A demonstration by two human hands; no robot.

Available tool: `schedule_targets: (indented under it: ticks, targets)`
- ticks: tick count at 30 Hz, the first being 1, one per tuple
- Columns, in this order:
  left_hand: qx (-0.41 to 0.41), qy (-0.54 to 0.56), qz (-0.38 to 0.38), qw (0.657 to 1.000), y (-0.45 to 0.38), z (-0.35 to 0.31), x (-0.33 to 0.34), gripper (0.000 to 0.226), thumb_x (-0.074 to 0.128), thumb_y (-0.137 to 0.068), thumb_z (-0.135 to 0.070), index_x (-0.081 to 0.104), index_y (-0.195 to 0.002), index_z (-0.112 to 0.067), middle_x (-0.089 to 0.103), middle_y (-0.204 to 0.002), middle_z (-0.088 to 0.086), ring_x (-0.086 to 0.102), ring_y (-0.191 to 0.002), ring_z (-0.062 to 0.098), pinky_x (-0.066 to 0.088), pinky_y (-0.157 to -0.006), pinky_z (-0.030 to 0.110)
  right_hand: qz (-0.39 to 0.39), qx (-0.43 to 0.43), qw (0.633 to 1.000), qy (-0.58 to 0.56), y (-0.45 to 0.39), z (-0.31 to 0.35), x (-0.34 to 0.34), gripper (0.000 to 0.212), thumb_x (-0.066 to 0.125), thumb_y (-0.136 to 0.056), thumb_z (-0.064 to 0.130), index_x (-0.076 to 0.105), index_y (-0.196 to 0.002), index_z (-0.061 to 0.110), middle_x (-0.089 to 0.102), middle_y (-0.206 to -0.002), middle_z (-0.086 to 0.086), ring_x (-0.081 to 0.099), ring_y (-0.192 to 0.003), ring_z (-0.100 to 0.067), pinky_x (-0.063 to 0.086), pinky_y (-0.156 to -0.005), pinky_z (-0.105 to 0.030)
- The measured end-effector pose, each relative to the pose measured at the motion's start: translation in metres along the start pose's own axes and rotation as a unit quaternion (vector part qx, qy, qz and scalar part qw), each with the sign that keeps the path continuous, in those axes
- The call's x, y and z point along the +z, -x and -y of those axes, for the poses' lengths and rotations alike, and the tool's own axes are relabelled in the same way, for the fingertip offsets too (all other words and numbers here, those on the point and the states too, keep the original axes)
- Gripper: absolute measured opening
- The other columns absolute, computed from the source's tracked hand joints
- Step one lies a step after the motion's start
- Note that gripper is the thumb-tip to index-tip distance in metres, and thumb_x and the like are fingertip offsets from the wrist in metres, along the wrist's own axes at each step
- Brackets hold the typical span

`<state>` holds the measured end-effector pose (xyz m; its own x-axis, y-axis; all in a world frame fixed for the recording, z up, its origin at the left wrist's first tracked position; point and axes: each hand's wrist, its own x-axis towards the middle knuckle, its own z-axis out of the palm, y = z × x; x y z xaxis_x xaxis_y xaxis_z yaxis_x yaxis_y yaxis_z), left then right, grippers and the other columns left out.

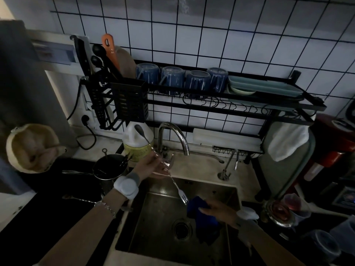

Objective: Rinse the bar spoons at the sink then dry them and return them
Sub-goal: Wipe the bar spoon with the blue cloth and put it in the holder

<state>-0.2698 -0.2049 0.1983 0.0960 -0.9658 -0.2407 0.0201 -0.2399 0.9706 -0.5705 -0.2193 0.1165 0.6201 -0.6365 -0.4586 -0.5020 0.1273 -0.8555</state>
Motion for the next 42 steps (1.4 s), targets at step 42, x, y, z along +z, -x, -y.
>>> schedule_targets:
  ticks: [42]
  targets:
    - [-0.113,0.021,-0.182,0.977,0.21,0.136,-0.236,0.015,0.042,-0.099,-0.024,0.047,-0.085,-0.023,0.075,-0.079,0.006,0.073,-0.068,0.023,0.059,-0.063,0.035,0.252,0.187,0.947,-0.066,-0.208,0.147,0.329,0.026,0.047,-0.082,-0.001,0.068,-0.092,0.009,0.071,-0.076,-0.011,0.067,-0.066,-0.022,0.052,-0.064,-0.028]
